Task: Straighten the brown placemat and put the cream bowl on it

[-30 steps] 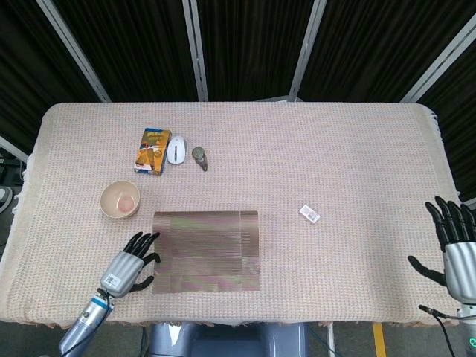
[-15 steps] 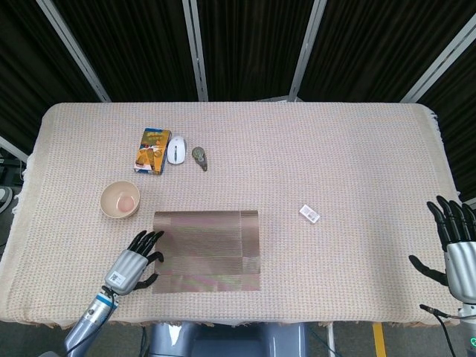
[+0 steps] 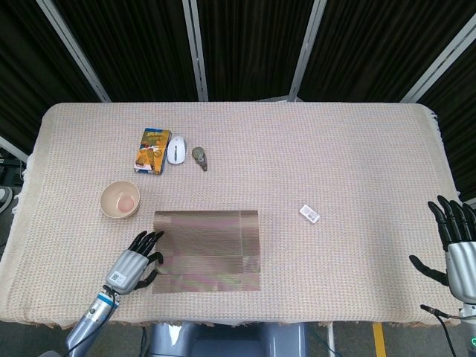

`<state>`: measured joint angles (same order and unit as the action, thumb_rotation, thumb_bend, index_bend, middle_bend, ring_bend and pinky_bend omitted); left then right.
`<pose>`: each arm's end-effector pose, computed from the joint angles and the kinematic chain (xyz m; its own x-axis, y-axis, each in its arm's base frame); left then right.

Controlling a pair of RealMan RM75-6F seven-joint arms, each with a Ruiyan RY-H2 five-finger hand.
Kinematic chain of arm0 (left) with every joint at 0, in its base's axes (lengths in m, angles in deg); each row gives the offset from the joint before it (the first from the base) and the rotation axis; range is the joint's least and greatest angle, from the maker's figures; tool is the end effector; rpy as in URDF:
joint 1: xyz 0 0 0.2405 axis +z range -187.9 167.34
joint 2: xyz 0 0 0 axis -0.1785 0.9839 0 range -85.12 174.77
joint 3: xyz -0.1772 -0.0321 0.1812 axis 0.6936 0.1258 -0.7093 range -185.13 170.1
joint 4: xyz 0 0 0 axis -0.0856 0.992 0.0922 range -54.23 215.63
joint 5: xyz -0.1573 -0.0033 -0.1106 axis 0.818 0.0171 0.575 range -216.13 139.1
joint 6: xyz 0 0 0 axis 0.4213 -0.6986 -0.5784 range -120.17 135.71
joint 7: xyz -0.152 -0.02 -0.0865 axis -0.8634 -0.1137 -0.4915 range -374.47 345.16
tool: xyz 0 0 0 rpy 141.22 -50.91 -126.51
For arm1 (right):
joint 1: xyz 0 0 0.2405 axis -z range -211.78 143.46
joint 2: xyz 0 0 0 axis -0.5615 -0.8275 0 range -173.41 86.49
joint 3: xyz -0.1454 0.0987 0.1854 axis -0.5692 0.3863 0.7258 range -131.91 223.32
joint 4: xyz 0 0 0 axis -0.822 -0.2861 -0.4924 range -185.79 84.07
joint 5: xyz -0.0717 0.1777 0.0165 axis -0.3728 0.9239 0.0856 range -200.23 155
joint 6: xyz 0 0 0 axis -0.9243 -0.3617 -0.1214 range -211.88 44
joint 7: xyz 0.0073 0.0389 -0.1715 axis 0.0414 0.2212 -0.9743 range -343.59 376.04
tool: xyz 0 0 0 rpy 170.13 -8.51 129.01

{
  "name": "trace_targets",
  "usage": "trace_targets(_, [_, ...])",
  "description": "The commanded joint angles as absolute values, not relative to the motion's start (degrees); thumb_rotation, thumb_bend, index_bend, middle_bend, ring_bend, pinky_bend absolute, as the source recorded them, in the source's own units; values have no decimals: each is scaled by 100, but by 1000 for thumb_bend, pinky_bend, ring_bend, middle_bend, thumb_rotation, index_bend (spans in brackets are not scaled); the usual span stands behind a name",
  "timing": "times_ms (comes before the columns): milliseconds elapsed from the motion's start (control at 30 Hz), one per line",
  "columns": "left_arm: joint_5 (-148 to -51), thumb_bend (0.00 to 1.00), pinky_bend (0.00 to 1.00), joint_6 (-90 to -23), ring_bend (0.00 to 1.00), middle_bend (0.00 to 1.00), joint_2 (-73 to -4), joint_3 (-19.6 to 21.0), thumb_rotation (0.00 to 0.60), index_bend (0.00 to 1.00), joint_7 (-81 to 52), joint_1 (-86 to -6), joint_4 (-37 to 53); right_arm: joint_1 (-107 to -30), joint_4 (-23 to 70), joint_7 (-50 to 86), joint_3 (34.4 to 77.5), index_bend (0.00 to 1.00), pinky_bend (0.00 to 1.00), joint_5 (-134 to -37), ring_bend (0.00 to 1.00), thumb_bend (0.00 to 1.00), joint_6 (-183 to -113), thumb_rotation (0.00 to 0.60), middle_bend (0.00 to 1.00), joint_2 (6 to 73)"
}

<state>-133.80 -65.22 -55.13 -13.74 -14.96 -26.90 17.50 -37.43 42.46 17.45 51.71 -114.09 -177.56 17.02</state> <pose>-0.2511 0.2235 -0.0581 0.4006 0.2785 0.8729 0.8731 -0.4048 -0.2716 -0.2773 -0.2096 0.2186 0.4039 0.1895 0.8950 -0.9010 -0.0867 0.4250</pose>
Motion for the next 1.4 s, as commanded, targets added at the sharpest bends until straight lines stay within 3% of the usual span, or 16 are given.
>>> trace_targets(33, [-13359,422,0,-6513,0,0,-5548,-1387,600,474,-1554,-2680,1808,-3741,4248,1747,5173,0,0,-11407,0,0,-17759,600,0,1702])
trace_targets(233, [-13377,441,0,-6559,0,0,-5600,-1408,600,588,-1676,-2675,1895,-3740,4251,1767,5171,0,0,-11409,0,0,-17759,600,0,1695])
trace_targets(667, [-13329,469,0,-6523,0,0,-5501,-1323,600,656,-1914,-2787,1582,-3734,4260,1767,5164,0,0,-11435,0,0,-17778,600,0,1692])
trace_targets(900, [-13118,462,0,-6215,0,0,-5206,-736,600,667,-1958,-3313,799,-3750,4230,1669,5198,0,0,-11339,0,0,-17730,600,0,1738])
trace_targets(1067, [-12703,462,0,-5722,0,0,-4926,-60,600,670,-1991,-3847,291,-3784,4196,1523,5253,0,0,-11194,0,0,-17648,600,0,1795])
trace_targets(1400, [-11359,469,0,-4695,0,0,-4745,1204,600,691,-1918,-4804,668,-3863,4119,1203,5348,0,0,-10915,0,0,-17473,600,0,1930])
